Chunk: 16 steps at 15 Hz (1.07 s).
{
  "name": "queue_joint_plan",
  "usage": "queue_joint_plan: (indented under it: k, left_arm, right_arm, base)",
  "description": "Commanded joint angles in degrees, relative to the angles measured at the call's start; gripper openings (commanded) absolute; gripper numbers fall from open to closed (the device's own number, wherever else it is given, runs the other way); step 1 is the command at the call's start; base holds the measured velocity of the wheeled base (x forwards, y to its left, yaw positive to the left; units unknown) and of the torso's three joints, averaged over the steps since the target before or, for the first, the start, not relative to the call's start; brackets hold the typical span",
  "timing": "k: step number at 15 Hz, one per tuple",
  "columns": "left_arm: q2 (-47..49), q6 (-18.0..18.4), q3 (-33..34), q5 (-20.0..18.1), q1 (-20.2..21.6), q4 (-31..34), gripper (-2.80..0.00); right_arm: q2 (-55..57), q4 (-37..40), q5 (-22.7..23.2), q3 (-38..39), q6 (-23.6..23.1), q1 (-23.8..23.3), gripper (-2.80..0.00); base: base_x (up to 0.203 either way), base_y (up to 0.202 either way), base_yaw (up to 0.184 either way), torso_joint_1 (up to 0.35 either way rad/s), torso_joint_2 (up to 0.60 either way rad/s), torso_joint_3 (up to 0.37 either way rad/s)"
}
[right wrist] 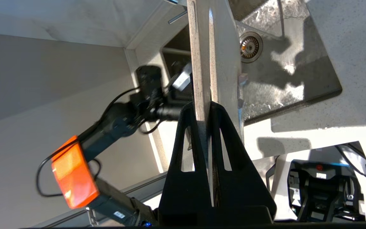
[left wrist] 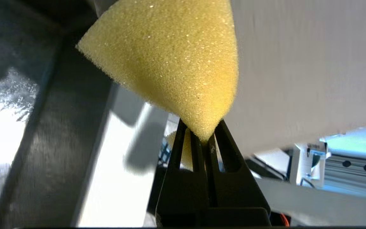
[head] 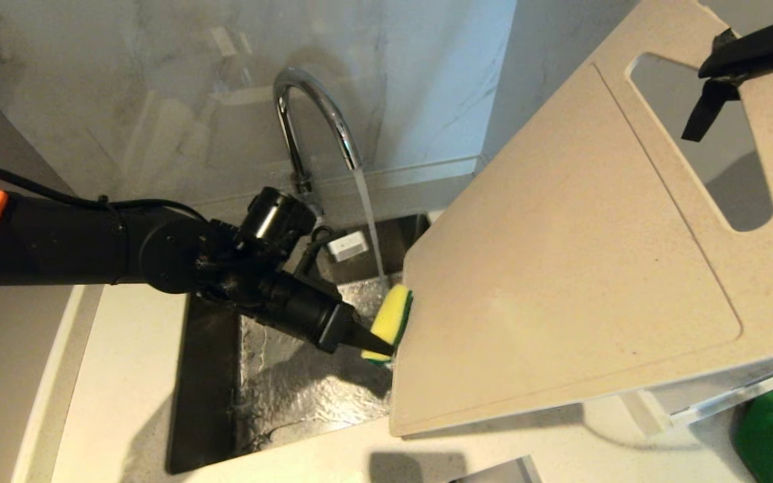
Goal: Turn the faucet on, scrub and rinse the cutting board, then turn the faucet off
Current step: Scrub the cutting board underwater
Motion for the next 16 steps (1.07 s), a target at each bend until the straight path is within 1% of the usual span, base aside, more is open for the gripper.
queue_joint_plan:
  k: [1,5,7,8,11,14,16]
  left_arm:
    - [-6.3,0.2,6.1,-0.2,1.4,-0.6,-2.8]
    - [-15.6,0.0,13.8,0.6,1.9,-1.5,-2.8]
    - [-20.0,-0.2,15.7,2.6,2.0,-1.3,-2.8]
    - [-21.7,-1.1,16.0,3.7,2.0,-1.2,-2.8]
    - [-26.3,-5.1,15.4,6.3,2.1,-1.1,-2.8]
    - [-29.6,-7.1,15.1,10.4,2.0,-1.1,-2.8]
    - [-31.6,-8.4,15.5,11.7,2.1,-1.1,-2.8]
  right_arm:
    - [0.7,0.2,0.1,0.0,0.2,0.0,-2.8]
    - [0.8,0.2,0.0,0.0,0.1,0.0,-2.8]
    - [0.8,0.3,0.0,0.0,0.0,0.0,-2.8]
    - [0.8,0.4,0.0,0.0,0.1,0.0,-2.8]
    - [1.1,0.7,0.0,0.0,0.1,0.0,-2.8]
    - [1.3,0.7,0.0,0.0,0.1,0.0,-2.8]
    - [1.7,0.7,0.0,0.3,0.1,0.0,-2.8]
  base:
    - [0.0,0.0,0.0,0.0,0.0,0.0]
    - [0.0,0.0,0.0,0.0,0.0,0.0]
    - [0.0,0.0,0.0,0.0,0.0,0.0]
    - [0.0,0.0,0.0,0.0,0.0,0.0]
    - [0.0,0.0,0.0,0.0,0.0,0.0]
    - [0.0,0.0,0.0,0.0,0.0,0.0]
    - [0.0,0.0,0.0,0.0,0.0,0.0]
